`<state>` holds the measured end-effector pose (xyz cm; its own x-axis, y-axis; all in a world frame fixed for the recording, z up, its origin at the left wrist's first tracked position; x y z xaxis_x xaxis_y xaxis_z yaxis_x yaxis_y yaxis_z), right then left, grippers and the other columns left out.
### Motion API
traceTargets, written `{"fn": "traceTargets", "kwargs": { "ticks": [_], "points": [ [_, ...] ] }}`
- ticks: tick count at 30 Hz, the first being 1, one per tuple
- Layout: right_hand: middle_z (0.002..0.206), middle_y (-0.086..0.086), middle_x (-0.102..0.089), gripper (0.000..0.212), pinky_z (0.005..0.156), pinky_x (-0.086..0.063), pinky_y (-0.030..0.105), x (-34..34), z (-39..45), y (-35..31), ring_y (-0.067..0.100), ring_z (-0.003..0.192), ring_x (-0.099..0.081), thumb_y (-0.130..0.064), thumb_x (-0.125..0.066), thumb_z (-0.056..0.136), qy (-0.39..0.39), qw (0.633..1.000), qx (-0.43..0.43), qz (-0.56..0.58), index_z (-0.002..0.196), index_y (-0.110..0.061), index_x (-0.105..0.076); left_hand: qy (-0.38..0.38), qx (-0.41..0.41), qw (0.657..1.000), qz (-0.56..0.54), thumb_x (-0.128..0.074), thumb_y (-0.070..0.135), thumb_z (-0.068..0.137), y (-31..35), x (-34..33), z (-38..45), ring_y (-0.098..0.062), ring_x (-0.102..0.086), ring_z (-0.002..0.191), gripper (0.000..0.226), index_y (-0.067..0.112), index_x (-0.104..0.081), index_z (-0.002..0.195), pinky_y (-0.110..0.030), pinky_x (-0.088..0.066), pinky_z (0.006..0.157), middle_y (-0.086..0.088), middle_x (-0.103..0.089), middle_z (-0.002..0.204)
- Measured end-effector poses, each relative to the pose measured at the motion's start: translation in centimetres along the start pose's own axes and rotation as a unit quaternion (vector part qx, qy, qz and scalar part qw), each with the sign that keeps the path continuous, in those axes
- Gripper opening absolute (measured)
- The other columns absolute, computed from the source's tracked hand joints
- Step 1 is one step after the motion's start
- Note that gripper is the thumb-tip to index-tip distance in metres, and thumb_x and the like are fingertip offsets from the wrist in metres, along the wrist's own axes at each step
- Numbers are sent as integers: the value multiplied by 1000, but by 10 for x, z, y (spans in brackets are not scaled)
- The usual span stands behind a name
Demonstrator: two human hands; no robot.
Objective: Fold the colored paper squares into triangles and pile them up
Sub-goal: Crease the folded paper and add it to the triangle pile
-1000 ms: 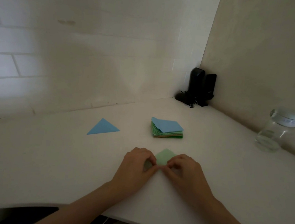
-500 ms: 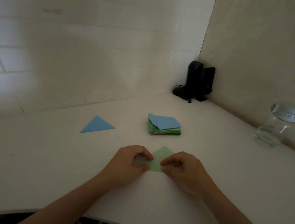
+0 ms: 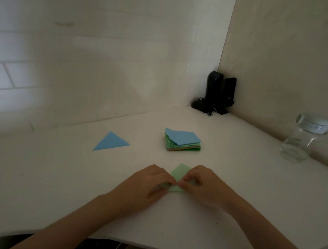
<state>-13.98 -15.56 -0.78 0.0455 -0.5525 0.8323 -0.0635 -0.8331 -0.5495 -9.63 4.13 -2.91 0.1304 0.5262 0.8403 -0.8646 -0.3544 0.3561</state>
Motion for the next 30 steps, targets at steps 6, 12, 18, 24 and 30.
{"fn": "traceTargets", "kwargs": {
  "ticks": [6,12,18,24,30],
  "points": [
    [107,-6,-54,19,86,-43,23,-6,-6,10,10,99,-52,-41,-63,86,41,998,36,12,91,-23,-70,-26,-33,998,46,-55,51,89,8,-1,7,-6,-51,98,37,27,-56,117,-21,-43,83,11,-57,106],
    [113,-3,-50,25,91,-42,27,4,-7,10,13,104,-48,-39,-51,93,-29,999,28,29,100,-20,-67,-19,-27,999,24,-65,41,84,11,2,9,-3,-51,99,38,31,-54,119,-14,-40,84,13,-57,106],
    [101,-13,-51,6,88,-39,18,-7,-16,16,3,97,-49,-38,-66,82,82,991,99,26,82,-34,-64,22,15,999,-23,-59,23,84,5,-7,10,0,-54,82,15,21,-66,96,-8,-39,73,9,-64,89],
    [111,-24,-49,19,96,-33,28,-6,-34,29,-5,105,-43,-53,-60,82,97,986,129,-38,90,-38,-69,82,120,987,-63,-71,27,81,3,-9,10,1,-57,76,11,33,-63,86,-8,-40,69,15,-64,80],
    [100,-21,-52,19,93,-36,33,-17,-26,22,1,100,-46,-53,-66,77,199,979,47,-6,71,-35,-69,118,255,949,-140,-79,33,73,10,-13,20,-3,-61,70,29,29,-57,92,-11,-43,67,9,-67,69]
  ]
}}
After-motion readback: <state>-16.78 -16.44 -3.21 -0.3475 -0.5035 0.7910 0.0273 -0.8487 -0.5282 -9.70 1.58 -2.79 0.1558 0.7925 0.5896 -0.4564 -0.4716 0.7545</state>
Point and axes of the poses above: each hand's wrist, its own z-axis towards the middle knuckle, its own x-axis out of the back of the hand, y = z × x, the point moved 1 cm from there along z, towards the middle knuckle
